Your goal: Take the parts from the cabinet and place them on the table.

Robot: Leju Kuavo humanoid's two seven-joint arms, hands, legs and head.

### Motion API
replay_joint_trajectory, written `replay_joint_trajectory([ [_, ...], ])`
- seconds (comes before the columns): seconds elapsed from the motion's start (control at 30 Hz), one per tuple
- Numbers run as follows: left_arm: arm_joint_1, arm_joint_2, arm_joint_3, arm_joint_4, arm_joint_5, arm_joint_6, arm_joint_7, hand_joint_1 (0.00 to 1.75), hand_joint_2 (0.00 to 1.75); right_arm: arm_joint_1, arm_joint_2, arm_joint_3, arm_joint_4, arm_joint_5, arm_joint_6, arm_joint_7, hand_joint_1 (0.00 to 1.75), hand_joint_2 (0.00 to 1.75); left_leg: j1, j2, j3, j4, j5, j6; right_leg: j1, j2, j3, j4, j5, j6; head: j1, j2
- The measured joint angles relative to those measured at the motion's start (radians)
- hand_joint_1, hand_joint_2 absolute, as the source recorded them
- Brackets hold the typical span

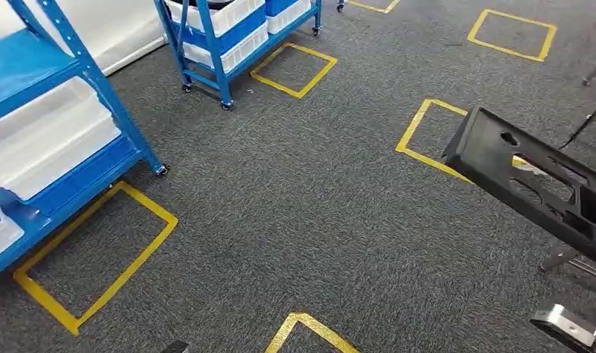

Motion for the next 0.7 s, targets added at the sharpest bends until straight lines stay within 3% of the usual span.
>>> replay_joint_trajectory([
  [0.07, -0.001, 0.0, 0.0, 0.0, 0.0, -0.001, 0.0, 0.0, 1.75, 0.0, 0.0, -0.001, -0.001, 0.0, 0.0, 0.0, 1.75, 1.75, 0.001, -0.015, 0.071, -0.16, 0.095, 0.007, -0.001, 0.025, 0.0, 0.005, 0.0, 0.0, 0.0, 0.0],
  [0.1, 0.0, 0.001, 0.0, 0.0, 0.0, -0.001, 0.0, 0.0, 1.75, 0.001, 0.0, -0.002, -0.002, 0.0, 0.0, 0.0, 1.75, 1.75, 0.002, -0.062, 0.109, -0.247, 0.131, 0.012, -0.003, 0.036, -0.002, 0.008, -0.001, 0.003, 0.0, 0.0],
  [0.13, 0.0, 0.002, 0.0, 0.0, 0.0, -0.001, 0.0, 0.0, 1.75, 0.0, -0.001, -0.003, -0.002, 0.0, 0.0, 0.0, 1.75, 1.75, 0.005, -0.092, 0.117, -0.271, 0.118, 0.015, 0.004, 0.046, -0.009, 0.015, -0.001, 0.008, 0.0, 0.0],
  [0.2, -0.004, 0.001, -0.001, 0.0, 0.0, 0.0, 0.0, 0.0, 1.75, 0.003, -0.002, -0.004, -0.004, 0.0, 0.0, 0.0, 1.75, 1.75, 0.0, -0.075, 0.118, -0.275, 0.119, 0.018, -0.003, 0.068, -0.019, 0.012, 0.007, 0.023, 0.0, 0.0],
  [0.27, -0.005, 0.002, -0.001, 0.0, 0.0, 0.0, 0.0, 0.0, 1.75, 0.009, -0.004, -0.006, -0.005, 0.0, 0.0, 0.0, 1.75, 1.75, -0.001, -0.05, 0.123, -0.287, 0.129, 0.032, -0.007, 0.095, -0.022, 0.003, 0.018, 0.04, -0.001, 0.0],
  [0.3, -0.005, 0.002, -0.001, 0.0, 0.0, 0.0, 0.0, 0.0, 1.75, 0.013, -0.007, -0.008, -0.005, 0.0, 0.0, 0.0, 1.75, 1.75, 0.002, -0.032, 0.127, -0.298, 0.138, 0.043, -0.008, 0.043, -0.026, 0.02, 0.005, 0.039, 0.001, 0.0],
  [0.33, -0.004, 0.002, -0.001, 0.0, 0.0, 0.0, 0.0, 0.0, 1.75, 0.009, -0.01, -0.01, -0.005, 0.0, 0.0, 0.0, 1.75, 1.75, 0.0, -0.021, 0.129, -0.304, 0.14, 0.049, -0.002, -0.011, -0.046, 0.058, -0.026, 0.042, 0.002, 0.0],
  [0.37, -0.003, 0.002, -0.001, 0.0, 0.0, 0.0, 0.0, 0.0, 1.75, 0.008, -0.01, -0.012, -0.005, 0.0, 0.0, 0.0, 1.75, 1.75, -0.002, -0.009, 0.128, -0.305, 0.141, 0.052, -0.003, -0.032, -0.077, 0.124, -0.065, 0.046, 0.001, 0.0],
  [0.4, -0.002, 0.002, -0.001, 0.0, 0.0, 0.0, 0.0, 0.0, 1.75, 0.009, -0.01, -0.012, -0.005, 0.0, 0.0, 0.0, 1.75, 1.75, -0.004, 0.002, 0.126, -0.304, 0.14, 0.053, -0.006, -0.04, -0.112, 0.199, -0.1, 0.049, 0.002, 0.0],
  [0.43, -0.001, 0.002, -0.001, 0.0, 0.0, 0.0, 0.0, 0.0, 1.75, 0.014, -0.01, -0.012, -0.005, 0.0, 0.001, 0.0, 1.75, 1.75, -0.006, 0.014, 0.125, -0.304, 0.139, 0.054, -0.008, -0.043, -0.142, 0.266, -0.125, 0.052, 0.002, 0.0],
  [0.47, 0.0, 0.002, -0.001, 0.0, 0.0, -0.001, 0.0, 0.0, 1.75, 0.015, -0.01, -0.012, -0.005, 0.0, 0.001, 0.0, 1.75, 1.75, -0.008, 0.028, 0.125, -0.304, 0.139, 0.054, -0.01, -0.045, -0.157, 0.301, -0.13, 0.053, 0.002, 0.0],
  [0.5, -0.001, 0.002, -0.001, 0.0, 0.0, -0.001, 0.0, 0.0, 1.75, 0.015, -0.01, -0.012, -0.005, 0.0, 0.001, 0.0, 1.75, 1.75, -0.009, 0.04, 0.125, -0.303, 0.137, 0.053, -0.01, -0.046, -0.145, 0.284, -0.11, 0.054, 0.002, 0.0],
  [0.53, -0.002, 0.002, -0.001, 0.0, 0.0, -0.001, 0.0, 0.0, 1.75, 0.015, -0.01, -0.012, -0.005, 0.0, 0.001, 0.0, 1.75, 1.75, -0.01, 0.053, 0.127, -0.303, 0.135, 0.052, -0.009, -0.05, -0.109, 0.222, -0.074, 0.053, 0.002, 0.0],
  [0.57, -0.003, 0.002, -0.001, 0.0, 0.0, -0.002, 0.0, 0.0, 1.75, 0.015, -0.01, -0.012, -0.005, 0.0, 0.001, 0.0, 1.75, 1.75, -0.01, 0.063, 0.131, -0.303, 0.132, 0.049, -0.008, -0.06, -0.054, 0.127, -0.033, 0.051, 0.002, 0.0],
  [0.6, -0.003, 0.002, -0.001, 0.0, 0.0, -0.002, 0.0, 0.0, 1.75, 0.014, -0.01, -0.013, -0.005, 0.0, 0.001, 0.0, 1.75, 1.75, -0.01, 0.073, 0.135, -0.302, 0.128, 0.046, -0.006, -0.085, -0.001, 0.038, -0.002, 0.046, 0.002, 0.0],
  [0.63, -0.003, 0.002, -0.001, 0.0, 0.0, -0.002, 0.0, 0.0, 1.75, 0.013, -0.01, -0.014, -0.005, 0.0, 0.001, 0.0, 1.75, 1.75, -0.015, 0.081, 0.137, -0.301, 0.124, 0.04, 0.008, -0.119, 0.017, 0.004, -0.018, 0.036, 0.002, 0.0],
  [0.7, -0.006, 0.002, -0.001, 0.0, 0.0, -0.002, 0.0, 0.0, 1.75, 0.015, -0.011, -0.016, -0.006, 0.0, 0.001, 0.0, 1.75, 1.75, -0.015, 0.095, 0.141, -0.3, 0.119, 0.031, 0.013, -0.096, 0.013, 0.0, -0.01, 0.026, 0.002, 0.0],
])
